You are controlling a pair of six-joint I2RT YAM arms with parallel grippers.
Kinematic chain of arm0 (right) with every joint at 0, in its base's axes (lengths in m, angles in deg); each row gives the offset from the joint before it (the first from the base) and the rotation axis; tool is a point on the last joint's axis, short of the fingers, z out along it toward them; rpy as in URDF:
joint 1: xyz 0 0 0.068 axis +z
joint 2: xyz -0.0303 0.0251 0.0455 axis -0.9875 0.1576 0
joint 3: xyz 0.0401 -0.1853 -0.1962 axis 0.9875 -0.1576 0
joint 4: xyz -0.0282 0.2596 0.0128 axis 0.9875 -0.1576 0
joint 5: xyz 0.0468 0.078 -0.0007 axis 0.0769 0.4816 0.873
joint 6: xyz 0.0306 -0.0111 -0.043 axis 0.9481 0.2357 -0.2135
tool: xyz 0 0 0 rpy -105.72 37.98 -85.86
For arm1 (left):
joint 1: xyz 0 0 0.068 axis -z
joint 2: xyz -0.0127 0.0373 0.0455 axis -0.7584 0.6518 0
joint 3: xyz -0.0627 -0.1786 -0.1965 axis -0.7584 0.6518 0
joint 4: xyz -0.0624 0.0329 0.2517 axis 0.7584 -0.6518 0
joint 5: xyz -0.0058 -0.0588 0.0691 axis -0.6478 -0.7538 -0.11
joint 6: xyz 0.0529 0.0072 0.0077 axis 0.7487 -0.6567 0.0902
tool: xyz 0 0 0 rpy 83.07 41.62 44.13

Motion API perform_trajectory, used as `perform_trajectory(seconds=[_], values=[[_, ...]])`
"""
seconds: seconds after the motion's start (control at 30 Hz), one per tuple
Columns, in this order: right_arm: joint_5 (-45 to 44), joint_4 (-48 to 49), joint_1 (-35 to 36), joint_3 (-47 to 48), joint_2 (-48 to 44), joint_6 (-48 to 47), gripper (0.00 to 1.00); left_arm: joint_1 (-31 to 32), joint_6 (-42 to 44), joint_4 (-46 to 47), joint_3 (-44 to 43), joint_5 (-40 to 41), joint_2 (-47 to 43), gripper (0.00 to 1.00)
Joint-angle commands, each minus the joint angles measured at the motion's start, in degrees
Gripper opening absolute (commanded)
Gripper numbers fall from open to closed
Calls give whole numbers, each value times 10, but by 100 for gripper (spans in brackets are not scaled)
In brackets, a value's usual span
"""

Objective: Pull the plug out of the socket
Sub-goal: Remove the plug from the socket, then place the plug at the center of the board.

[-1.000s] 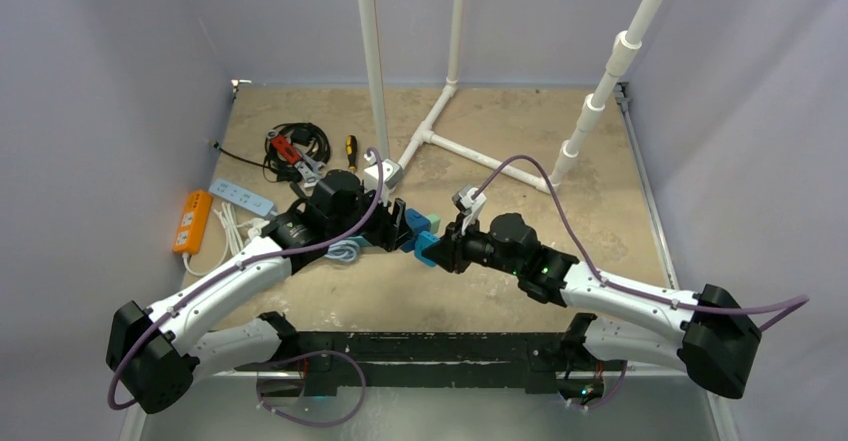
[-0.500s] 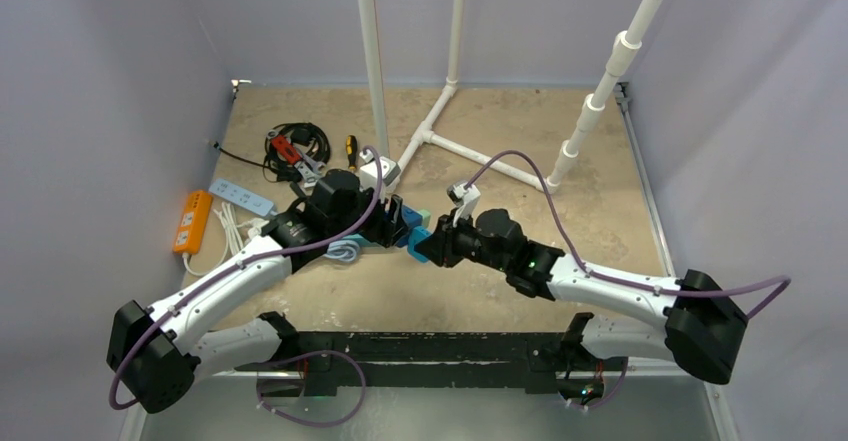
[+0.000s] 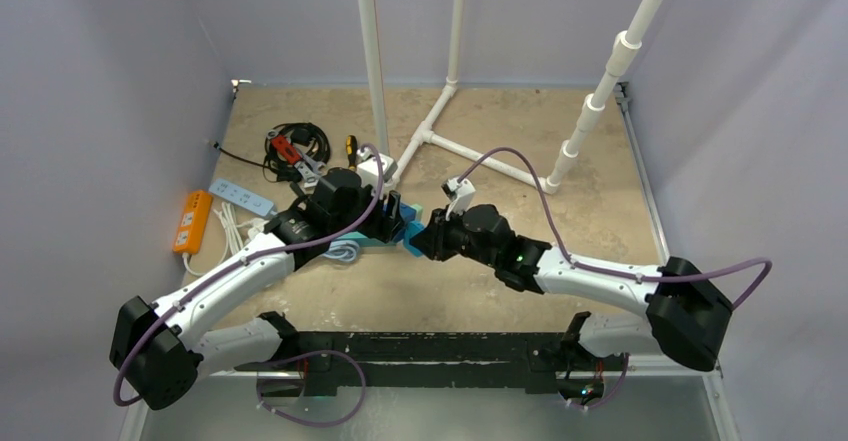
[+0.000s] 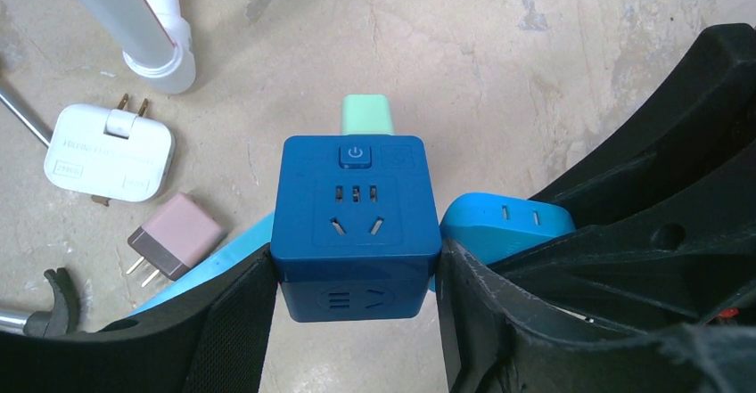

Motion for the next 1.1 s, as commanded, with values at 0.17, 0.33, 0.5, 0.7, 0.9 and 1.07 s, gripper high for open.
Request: perform_trajectory(seconds=[0.17, 0.33, 0.5, 0.7, 0.9, 1.07], values=[[155, 52, -6, -33, -96, -125, 0, -18, 21, 7, -13, 86, 9, 0], [222, 60, -5, -43, -131, -136, 0, -23, 20, 5, -14, 89, 11, 0], [182, 29, -6, -33, -133, -133, 0, -23, 20, 8, -13, 85, 8, 0], [113, 3, -6, -25, -122, -86, 0, -23, 21, 7, -12, 81, -4, 0], [52, -4, -29, -17, -97, -48, 0, -25, 21, 17, 0, 112, -70, 0], [91, 51, -78, 6, -44, -53, 0, -43, 21, 14, 4, 127, -104, 0]])
